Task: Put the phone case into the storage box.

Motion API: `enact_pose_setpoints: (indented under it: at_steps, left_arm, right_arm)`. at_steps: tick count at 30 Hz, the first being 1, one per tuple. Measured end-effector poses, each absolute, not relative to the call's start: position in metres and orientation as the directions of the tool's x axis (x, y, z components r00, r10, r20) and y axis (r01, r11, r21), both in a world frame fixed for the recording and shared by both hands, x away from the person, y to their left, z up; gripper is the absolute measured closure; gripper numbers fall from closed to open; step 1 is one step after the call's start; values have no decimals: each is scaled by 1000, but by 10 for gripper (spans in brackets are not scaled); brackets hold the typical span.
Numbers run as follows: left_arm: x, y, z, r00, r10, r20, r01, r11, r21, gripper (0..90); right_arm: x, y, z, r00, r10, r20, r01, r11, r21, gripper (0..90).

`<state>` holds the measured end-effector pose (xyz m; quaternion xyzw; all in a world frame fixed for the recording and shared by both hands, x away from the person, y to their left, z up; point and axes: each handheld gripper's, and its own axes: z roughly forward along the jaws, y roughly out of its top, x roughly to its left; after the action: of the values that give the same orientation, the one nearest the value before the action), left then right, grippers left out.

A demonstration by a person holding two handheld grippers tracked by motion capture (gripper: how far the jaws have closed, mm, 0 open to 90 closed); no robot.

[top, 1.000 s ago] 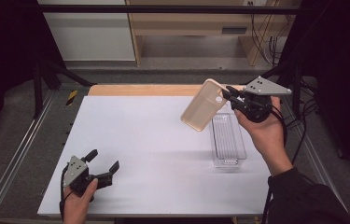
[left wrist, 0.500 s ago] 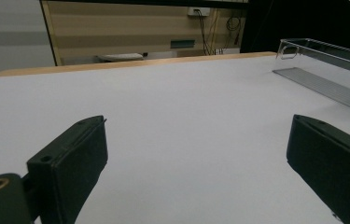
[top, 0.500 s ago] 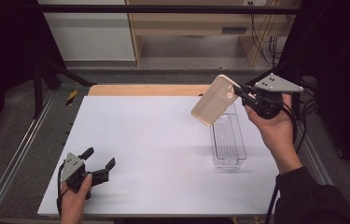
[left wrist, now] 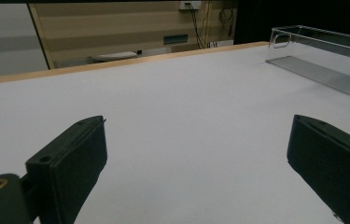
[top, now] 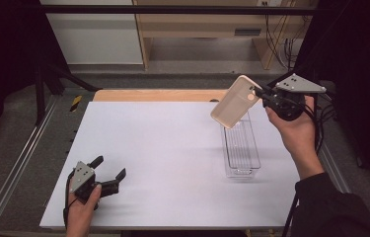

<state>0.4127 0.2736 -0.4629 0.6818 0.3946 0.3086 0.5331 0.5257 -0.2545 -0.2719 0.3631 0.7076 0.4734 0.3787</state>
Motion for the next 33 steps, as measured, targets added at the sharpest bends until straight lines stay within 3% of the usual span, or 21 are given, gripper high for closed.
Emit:
enact_pose_setpoints:
  at_steps: [10, 33]
  left_arm:
    - [413, 262, -466, 514, 857, 47, 190, -167, 968, 38]
    - [411, 260, -469, 523, 851, 51, 197, -179, 964, 32]
  right_arm:
    - [535, -271, -282, -426, 879, -213, 178, 312, 933, 786]
    - [565, -288, -307, -363, 891, -273, 253, 376, 891, 785]
